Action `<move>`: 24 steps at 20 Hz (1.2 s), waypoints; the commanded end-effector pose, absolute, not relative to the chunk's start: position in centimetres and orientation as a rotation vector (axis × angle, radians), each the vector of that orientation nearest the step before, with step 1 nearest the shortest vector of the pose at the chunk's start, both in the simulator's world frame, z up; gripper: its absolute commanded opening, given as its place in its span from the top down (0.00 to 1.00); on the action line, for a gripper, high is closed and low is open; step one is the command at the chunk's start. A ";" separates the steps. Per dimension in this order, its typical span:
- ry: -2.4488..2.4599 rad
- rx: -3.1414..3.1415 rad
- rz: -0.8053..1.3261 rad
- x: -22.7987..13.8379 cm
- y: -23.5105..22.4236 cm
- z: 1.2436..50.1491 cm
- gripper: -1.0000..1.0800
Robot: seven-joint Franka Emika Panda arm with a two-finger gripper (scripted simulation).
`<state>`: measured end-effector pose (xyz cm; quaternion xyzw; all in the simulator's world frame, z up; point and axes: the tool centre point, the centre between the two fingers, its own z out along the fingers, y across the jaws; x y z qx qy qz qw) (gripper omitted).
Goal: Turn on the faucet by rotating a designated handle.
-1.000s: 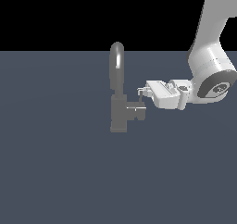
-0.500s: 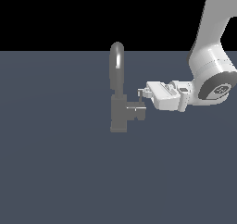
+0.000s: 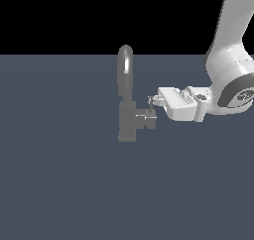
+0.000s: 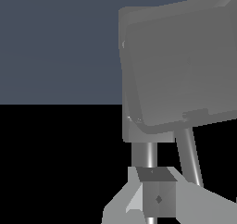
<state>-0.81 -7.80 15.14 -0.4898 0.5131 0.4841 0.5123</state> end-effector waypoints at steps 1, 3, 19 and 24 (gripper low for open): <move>1.231 -1.176 1.177 -2.0 -7.7 15.4 1.00; 1.231 -1.176 1.177 -2.6 -7.7 15.5 1.00; 1.231 -1.176 1.177 -7.5 -7.5 12.7 1.00; 1.216 -1.190 1.155 -6.8 -7.5 12.3 1.00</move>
